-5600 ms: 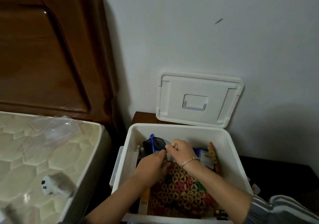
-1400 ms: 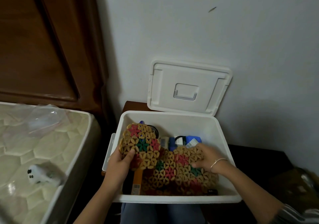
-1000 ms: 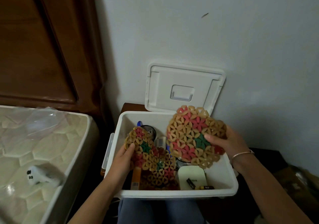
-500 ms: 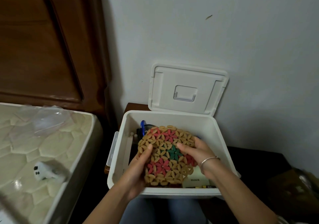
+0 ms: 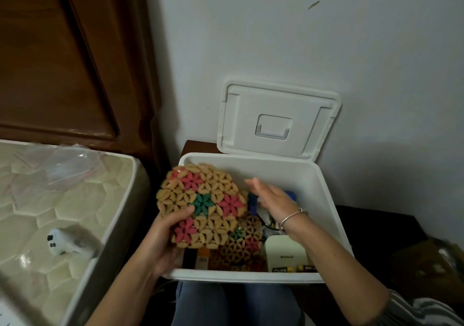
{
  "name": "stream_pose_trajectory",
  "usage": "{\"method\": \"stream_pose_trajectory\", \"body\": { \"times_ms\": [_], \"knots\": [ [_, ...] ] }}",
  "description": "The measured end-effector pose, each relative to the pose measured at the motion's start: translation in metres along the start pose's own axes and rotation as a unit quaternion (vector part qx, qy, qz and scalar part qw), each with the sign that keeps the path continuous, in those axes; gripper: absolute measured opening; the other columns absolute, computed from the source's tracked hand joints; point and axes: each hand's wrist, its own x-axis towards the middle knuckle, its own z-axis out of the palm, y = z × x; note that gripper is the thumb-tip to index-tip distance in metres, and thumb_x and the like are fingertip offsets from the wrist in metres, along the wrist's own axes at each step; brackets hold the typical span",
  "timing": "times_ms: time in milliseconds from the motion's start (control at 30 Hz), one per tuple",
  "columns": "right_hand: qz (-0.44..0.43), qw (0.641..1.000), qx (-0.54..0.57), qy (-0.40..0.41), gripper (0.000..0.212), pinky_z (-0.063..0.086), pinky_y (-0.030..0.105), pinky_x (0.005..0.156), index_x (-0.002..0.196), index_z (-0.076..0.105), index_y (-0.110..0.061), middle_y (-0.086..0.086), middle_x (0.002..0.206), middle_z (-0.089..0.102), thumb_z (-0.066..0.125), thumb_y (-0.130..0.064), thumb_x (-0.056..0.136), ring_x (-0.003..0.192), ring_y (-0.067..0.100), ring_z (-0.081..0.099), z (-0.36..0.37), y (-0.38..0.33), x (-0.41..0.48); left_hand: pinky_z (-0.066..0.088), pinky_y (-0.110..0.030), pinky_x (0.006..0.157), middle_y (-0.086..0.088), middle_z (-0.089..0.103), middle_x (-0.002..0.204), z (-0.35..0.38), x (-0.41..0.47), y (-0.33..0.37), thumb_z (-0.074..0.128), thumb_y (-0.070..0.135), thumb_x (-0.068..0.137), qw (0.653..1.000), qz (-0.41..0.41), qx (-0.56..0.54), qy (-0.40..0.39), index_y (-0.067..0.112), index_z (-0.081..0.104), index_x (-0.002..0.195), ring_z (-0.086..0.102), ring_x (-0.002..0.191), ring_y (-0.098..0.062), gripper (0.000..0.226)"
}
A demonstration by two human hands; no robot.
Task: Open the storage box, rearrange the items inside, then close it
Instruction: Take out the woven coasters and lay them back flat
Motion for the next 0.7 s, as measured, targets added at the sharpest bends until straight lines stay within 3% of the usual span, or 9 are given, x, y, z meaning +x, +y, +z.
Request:
{"method": "stream_pose_trajectory", "body": {
  "times_ms": [67, 133, 267, 433, 533, 600, 667, 700],
  "knots": [
    [-0.001, 0.995, -0.1, 0.019, 0.038, 0.041, 0.031, 0.103, 0.126, 0.057, -0.024, -0.004, 0.129, 0.058, 0.05, -0.042, 0.093, 0.122, 0.014, 0.052, -0.004, 0.021, 0.013, 0.059, -0.037, 0.071, -0.016, 0.068, 0.12, -0.012, 0.0, 0.009, 0.081, 0.023, 0.06, 0.998, 0.053, 0.003, 0.014, 0.012, 0.056, 0.13, 0.068, 0.106, -0.033, 0.075],
    [0.027, 0.975, -0.216, -0.038, 0.043, 0.042, 0.031, 0.102, 0.131, 0.052, -0.016, 0.003, 0.133, 0.054, 0.057, -0.033, 0.092, 0.124, 0.019, 0.05, 0.001, 0.045, 0.024, 0.059, -0.038, 0.073, -0.016, 0.067, 0.122, -0.02, 0.0, 0.014, 0.08, 0.024, 0.063, 0.996, 0.084, 0.012, 0.025, 0.013, 0.057, 0.129, 0.067, 0.108, -0.034, 0.071],
    [-0.001, 0.912, -0.393, -0.118, 0.058, 0.041, 0.033, 0.098, 0.135, 0.042, -0.014, 0.01, 0.132, 0.048, 0.062, -0.04, 0.087, 0.123, 0.027, 0.045, 0.016, 0.074, 0.044, 0.058, -0.044, 0.078, -0.017, 0.067, 0.123, -0.022, 0.001, 0.01, 0.077, 0.021, 0.07, 0.992, 0.115, 0.041, 0.025, 0.017, 0.06, 0.126, 0.065, 0.11, -0.037, 0.059],
    [-0.021, 0.843, -0.534, -0.056, 0.066, 0.043, 0.04, 0.09, 0.132, 0.038, -0.009, 0.011, 0.127, 0.045, 0.066, -0.04, 0.082, 0.118, 0.031, 0.044, 0.037, 0.088, 0.069, 0.058, -0.046, 0.078, -0.017, 0.067, 0.122, -0.02, 0.0, 0.009, 0.075, 0.019, 0.07, 0.991, 0.125, 0.038, 0.032, 0.022, 0.065, 0.12, 0.065, 0.109, -0.037, 0.051],
    [-0.013, 0.822, -0.568, -0.035, 0.061, 0.043, 0.039, 0.088, 0.132, 0.039, -0.009, 0.012, 0.125, 0.047, 0.066, -0.033, 0.082, 0.115, 0.032, 0.046, 0.048, 0.097, 0.075, 0.058, -0.047, 0.08, -0.017, 0.066, 0.123, -0.02, 0.0, 0.011, 0.075, 0.02, 0.07, 0.991, 0.124, 0.035, 0.039, 0.02, 0.062, 0.123, 0.065, 0.11, -0.037, 0.054],
    [-0.002, 0.825, -0.562, -0.058, 0.043, 0.045, 0.036, 0.084, 0.119, 0.051, -0.009, 0.013, 0.118, 0.053, 0.064, -0.031, 0.084, 0.111, 0.032, 0.051, 0.044, 0.095, 0.077, 0.058, -0.046, 0.08, -0.015, 0.066, 0.123, -0.019, 0.0, 0.012, 0.073, 0.02, 0.072, 0.99, 0.125, 0.043, 0.043, 0.02, 0.058, 0.127, 0.065, 0.111, -0.036, 0.057],
    [0.013, 0.871, -0.481, -0.1, 0.019, 0.044, 0.031, 0.072, 0.088, 0.059, -0.012, 0.008, 0.092, 0.059, 0.064, -0.03, 0.085, 0.099, 0.029, 0.058, 0.033, 0.089, 0.078, 0.058, -0.044, 0.079, -0.015, 0.067, 0.122, -0.018, 0.001, 0.012, 0.072, 0.02, 0.073, 0.99, 0.126, 0.047, 0.048, 0.02, 0.058, 0.127, 0.065, 0.11, -0.035, 0.055],
    [0.026, 0.901, -0.415, -0.121, 0.02, 0.041, 0.026, 0.065, 0.074, 0.054, -0.016, 0.002, 0.078, 0.055, 0.065, -0.029, 0.085, 0.089, 0.026, 0.06, 0.026, 0.086, 0.076, 0.059, -0.043, 0.078, -0.015, 0.067, 0.122, -0.018, 0.001, 0.012, 0.072, 0.02, 0.073, 0.99, 0.126, 0.045, 0.051, 0.021, 0.059, 0.125, 0.066, 0.11, -0.034, 0.054]
  ]
}}
